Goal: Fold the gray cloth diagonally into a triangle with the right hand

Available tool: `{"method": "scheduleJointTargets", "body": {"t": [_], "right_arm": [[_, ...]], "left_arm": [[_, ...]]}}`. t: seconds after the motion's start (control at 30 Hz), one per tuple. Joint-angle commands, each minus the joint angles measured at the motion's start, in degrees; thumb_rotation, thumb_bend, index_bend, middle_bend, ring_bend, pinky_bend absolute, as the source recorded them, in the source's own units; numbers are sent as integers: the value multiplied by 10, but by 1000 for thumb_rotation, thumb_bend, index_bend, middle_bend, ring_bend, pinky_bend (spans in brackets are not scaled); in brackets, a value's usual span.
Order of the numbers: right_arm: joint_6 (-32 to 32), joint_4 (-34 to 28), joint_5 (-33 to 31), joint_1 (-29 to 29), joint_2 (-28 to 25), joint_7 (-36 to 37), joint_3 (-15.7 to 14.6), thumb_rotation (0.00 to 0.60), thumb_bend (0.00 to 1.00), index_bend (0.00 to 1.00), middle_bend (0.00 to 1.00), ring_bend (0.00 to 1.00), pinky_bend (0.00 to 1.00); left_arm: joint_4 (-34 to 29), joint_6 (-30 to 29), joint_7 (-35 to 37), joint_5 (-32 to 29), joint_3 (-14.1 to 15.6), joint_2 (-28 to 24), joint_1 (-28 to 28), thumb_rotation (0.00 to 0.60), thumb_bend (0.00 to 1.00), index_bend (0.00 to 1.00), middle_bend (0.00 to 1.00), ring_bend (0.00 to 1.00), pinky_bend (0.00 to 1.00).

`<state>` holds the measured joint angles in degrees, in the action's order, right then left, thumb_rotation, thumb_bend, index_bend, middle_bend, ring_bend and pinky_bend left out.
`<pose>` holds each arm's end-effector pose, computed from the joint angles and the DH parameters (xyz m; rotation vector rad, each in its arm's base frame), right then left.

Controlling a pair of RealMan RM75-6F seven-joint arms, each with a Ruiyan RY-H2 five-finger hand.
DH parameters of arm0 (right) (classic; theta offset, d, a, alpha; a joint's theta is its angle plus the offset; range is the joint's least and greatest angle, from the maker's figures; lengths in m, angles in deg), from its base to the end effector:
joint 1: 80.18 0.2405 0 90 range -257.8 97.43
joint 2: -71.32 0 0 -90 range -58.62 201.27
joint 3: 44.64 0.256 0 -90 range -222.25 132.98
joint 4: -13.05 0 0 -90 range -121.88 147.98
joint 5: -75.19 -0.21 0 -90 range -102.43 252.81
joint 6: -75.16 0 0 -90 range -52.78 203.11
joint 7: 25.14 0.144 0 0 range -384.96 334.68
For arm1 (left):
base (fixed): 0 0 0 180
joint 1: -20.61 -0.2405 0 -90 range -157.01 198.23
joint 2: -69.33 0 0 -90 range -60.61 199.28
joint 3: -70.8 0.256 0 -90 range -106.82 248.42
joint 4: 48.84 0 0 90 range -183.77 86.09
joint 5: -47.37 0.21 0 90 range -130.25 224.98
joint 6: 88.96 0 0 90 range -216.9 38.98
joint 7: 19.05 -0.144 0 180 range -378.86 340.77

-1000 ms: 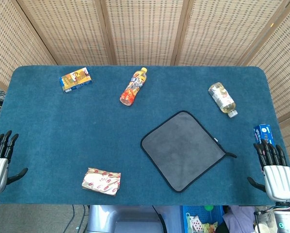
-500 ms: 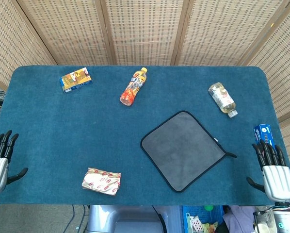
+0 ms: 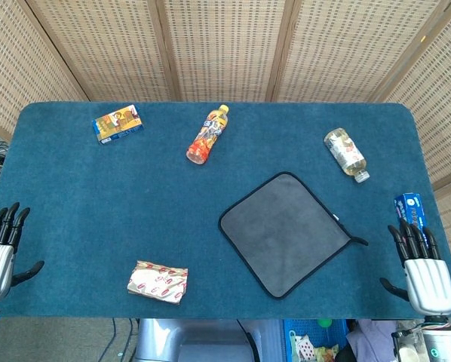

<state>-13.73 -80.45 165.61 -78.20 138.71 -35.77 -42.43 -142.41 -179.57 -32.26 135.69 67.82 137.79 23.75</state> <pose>-0.2974 -0.1624 0.1428 1.4231 -0.7788 0.8616 -0.2947 0.1710 0.1447 -1.3820 -0.7355 -0.8588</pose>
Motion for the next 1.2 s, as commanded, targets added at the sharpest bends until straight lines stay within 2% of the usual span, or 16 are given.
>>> {"method": "scheduleJointTargets", "body": {"t": [0.03, 0.57, 0.9, 1.2], "right_arm": [[2, -7, 5, -1, -3, 2, -5, 600, 0, 0, 0, 0, 0], [37, -33, 95, 5, 30, -28, -70, 600, 0, 72, 0, 0, 0], [47, -8, 126, 10, 78, -41, -79, 600, 0, 218, 0, 0, 0], [59, 3, 124, 17, 119, -61, -73, 600, 0, 277, 0, 0, 0]], "left_arm": [[-1, -1, 2, -1, -1, -1, -1, 600, 92, 0, 0, 0, 0], [-2, -1, 3, -1, -1, -2, 0, 600, 93, 0, 0, 0, 0], [-1, 1, -1, 1, 0, 1, 1, 600, 93, 0, 0, 0, 0], [0, 2, -1, 1, 0, 2, 2, 600, 92, 0, 0, 0, 0]]}}
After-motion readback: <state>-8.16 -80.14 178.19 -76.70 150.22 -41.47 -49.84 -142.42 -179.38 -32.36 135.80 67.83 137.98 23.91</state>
